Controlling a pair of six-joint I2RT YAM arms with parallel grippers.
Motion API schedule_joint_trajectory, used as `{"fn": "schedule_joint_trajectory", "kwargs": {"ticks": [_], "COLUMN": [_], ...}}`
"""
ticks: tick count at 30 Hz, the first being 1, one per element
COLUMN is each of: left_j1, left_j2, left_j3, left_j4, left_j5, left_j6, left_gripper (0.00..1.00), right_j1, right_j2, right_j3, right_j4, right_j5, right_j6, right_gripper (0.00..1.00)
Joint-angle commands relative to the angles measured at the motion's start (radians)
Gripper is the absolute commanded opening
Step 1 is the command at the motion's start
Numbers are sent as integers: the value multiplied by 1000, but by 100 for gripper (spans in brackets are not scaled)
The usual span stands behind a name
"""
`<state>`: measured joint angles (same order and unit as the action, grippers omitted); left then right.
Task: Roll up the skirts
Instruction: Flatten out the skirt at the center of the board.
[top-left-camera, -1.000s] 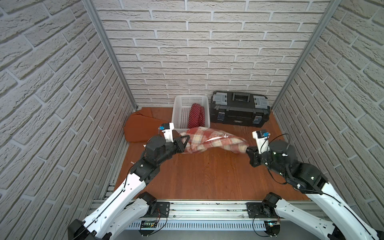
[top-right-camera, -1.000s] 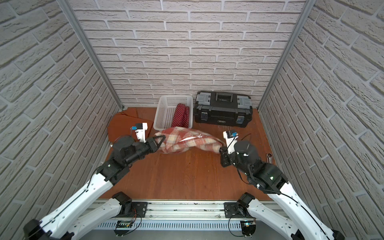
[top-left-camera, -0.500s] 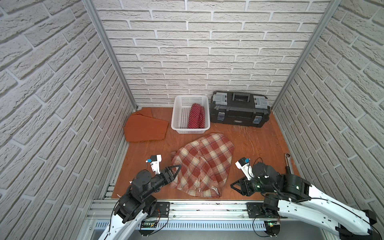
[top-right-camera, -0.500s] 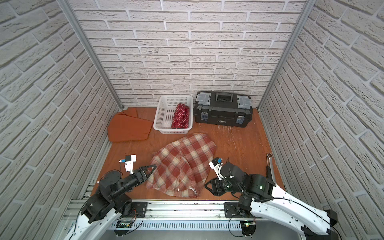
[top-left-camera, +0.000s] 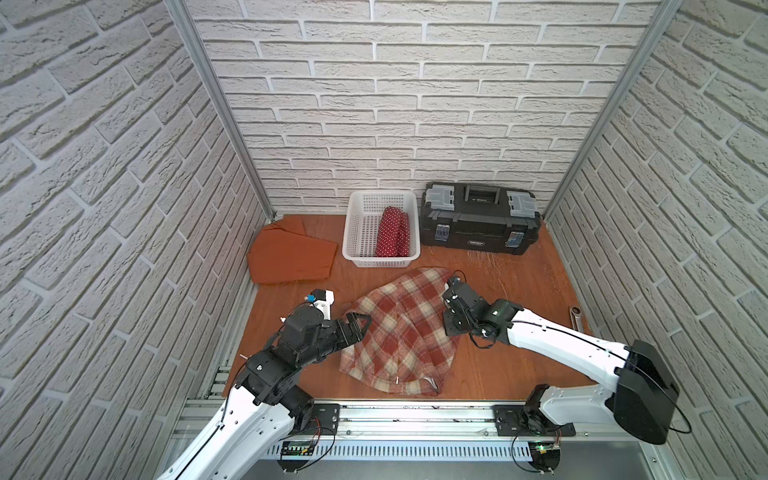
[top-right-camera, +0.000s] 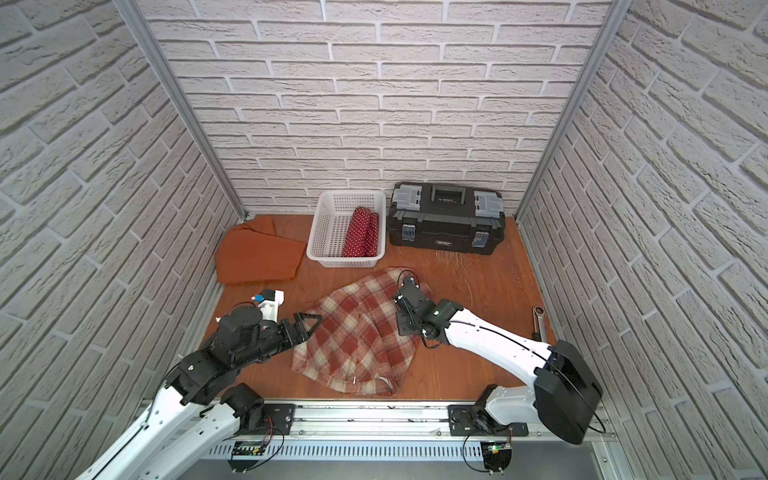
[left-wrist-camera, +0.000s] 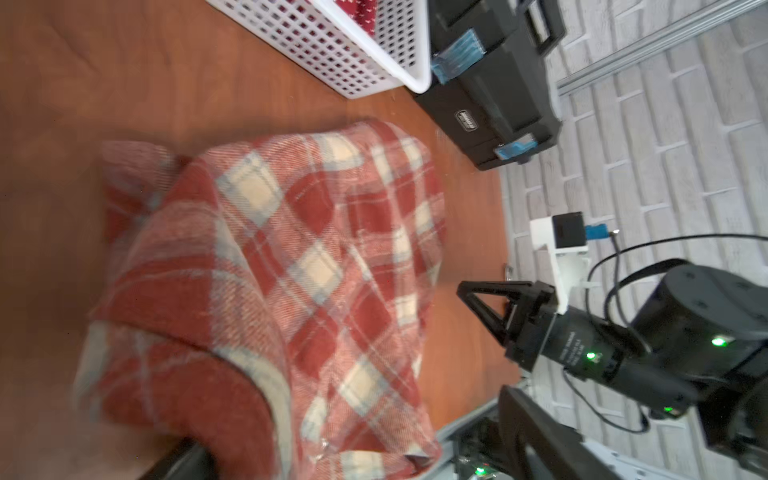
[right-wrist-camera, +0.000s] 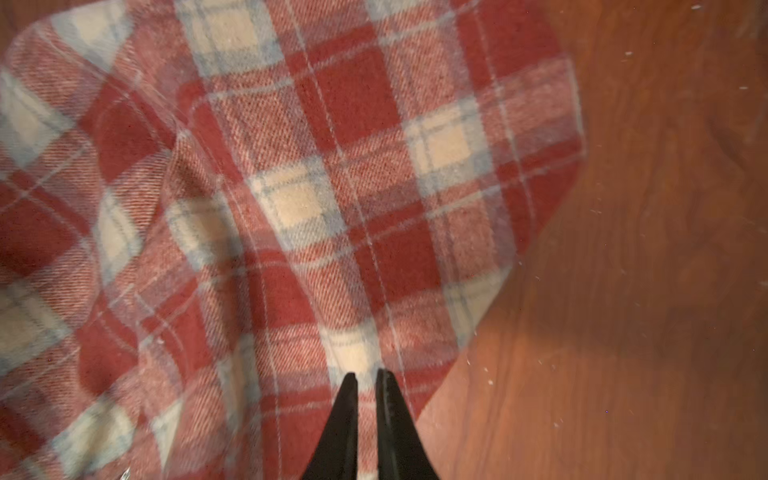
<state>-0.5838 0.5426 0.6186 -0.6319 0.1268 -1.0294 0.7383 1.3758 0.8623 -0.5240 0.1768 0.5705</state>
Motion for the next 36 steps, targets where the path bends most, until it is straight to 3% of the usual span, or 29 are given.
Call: {"fn": "schedule_joint_trajectory", "kwargs": {"ticks": [1, 5, 10, 14, 20, 24, 26, 30, 32, 36], "left_j1": [4, 4, 4, 12, 73, 121, 127, 180, 207, 213], "left_j2": [55, 145, 144, 133, 291, 446, 550, 717, 777, 834], "left_j3": [67, 109, 157, 211, 269, 228, 222, 185, 176, 144], "left_j4": [-162, -252, -315, -314, -201, 38, 110, 292, 344, 415], "left_j5": [-159, -208, -272, -320, -316, -188, -180, -128, -82, -51], "left_j6": [60, 58, 75, 113, 214, 258, 285, 310, 307, 316], "left_gripper": [98, 99, 99, 99, 99, 99, 98, 99, 98, 99], "right_j1": [-2, -16, -86, -112, -131, -133, -135, -202, -242, -349], "right_j2": [128, 235, 221, 115, -162, -311, -343, -292, -225, -56], "right_j3": [3, -32, -142, -230, -266, -250, -239, -185, -170, -147], "right_j4": [124, 181, 179, 126, -114, -200, -208, -116, -11, 161], "right_j5": [-125, -194, -205, -184, -19, 27, 89, 140, 63, -93], "right_j6": [-6, 54, 130, 188, 250, 262, 243, 144, 85, 22], "right_gripper": [5, 2, 2, 2, 2, 2, 10, 50, 57, 59]}}
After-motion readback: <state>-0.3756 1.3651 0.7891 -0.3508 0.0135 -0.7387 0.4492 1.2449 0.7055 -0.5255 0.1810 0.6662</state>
